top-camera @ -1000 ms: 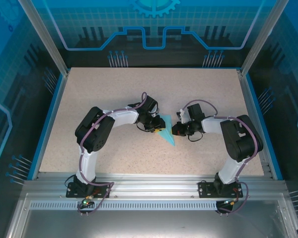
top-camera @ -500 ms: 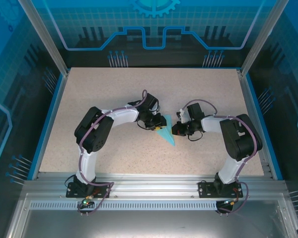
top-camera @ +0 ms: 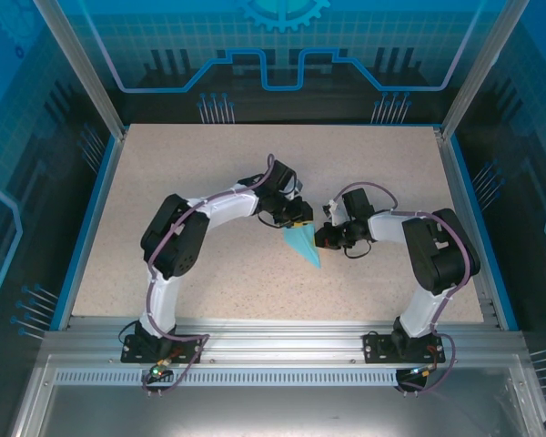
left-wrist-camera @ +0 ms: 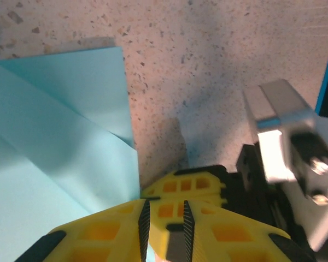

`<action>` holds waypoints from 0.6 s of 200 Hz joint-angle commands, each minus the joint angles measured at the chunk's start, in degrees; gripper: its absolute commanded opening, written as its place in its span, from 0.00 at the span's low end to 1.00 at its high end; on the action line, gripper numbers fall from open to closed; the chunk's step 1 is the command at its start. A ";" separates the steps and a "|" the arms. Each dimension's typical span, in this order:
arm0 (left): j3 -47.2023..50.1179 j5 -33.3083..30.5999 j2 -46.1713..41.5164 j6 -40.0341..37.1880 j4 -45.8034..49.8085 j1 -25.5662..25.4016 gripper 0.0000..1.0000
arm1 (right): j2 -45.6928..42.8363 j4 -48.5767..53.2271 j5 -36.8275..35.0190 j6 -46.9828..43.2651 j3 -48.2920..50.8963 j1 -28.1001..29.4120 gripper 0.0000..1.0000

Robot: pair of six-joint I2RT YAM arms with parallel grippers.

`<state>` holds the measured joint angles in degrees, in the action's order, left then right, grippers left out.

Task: Fold a paper plane with a square sheet of paper (fold left side to right side)
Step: Fourth fold the wing at the center of the table.

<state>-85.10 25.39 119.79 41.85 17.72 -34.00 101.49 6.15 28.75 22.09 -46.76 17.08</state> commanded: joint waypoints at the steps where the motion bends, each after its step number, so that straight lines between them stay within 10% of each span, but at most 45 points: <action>1: -2.67 0.73 3.05 -1.92 3.20 -0.38 0.27 | 3.10 5.61 -4.14 -0.41 0.45 -0.77 0.04; 120: 0.91 -2.61 8.71 -1.88 2.47 0.02 0.27 | -2.17 6.01 -1.51 0.11 0.24 -1.29 0.12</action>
<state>-87.42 24.73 126.23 40.36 20.05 -33.82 101.49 7.05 28.86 22.09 -47.27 17.06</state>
